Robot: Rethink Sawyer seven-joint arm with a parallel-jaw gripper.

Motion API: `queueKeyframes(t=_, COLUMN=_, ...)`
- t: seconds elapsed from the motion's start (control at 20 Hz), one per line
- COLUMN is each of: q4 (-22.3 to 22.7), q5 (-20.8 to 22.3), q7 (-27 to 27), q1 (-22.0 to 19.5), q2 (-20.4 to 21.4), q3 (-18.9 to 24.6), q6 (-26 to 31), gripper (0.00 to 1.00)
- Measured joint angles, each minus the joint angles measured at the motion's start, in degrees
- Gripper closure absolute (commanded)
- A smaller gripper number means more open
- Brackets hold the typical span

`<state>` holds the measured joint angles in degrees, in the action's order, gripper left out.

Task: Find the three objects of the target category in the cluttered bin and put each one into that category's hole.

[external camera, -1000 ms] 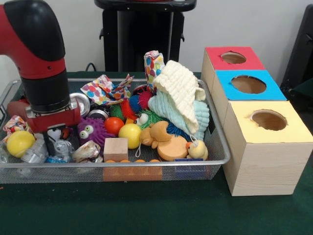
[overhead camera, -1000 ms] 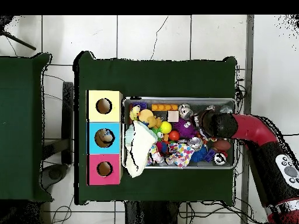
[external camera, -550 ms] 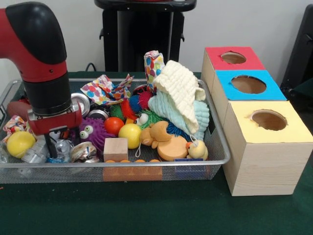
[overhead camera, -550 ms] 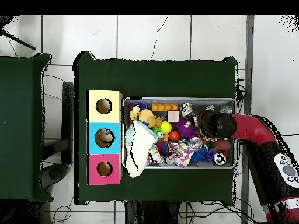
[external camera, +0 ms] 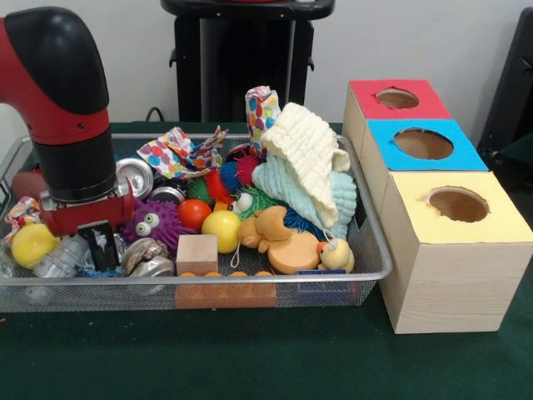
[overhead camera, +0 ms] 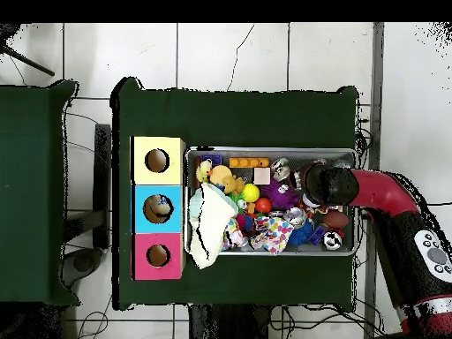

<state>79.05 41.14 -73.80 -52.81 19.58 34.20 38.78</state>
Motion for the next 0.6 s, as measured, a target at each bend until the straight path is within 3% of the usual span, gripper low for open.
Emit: queueKeyframes(t=0.6, q4=0.27, q5=0.18, q7=0.00, q1=0.16, q2=0.52, q3=-0.05, q6=0.02, gripper=1.00)
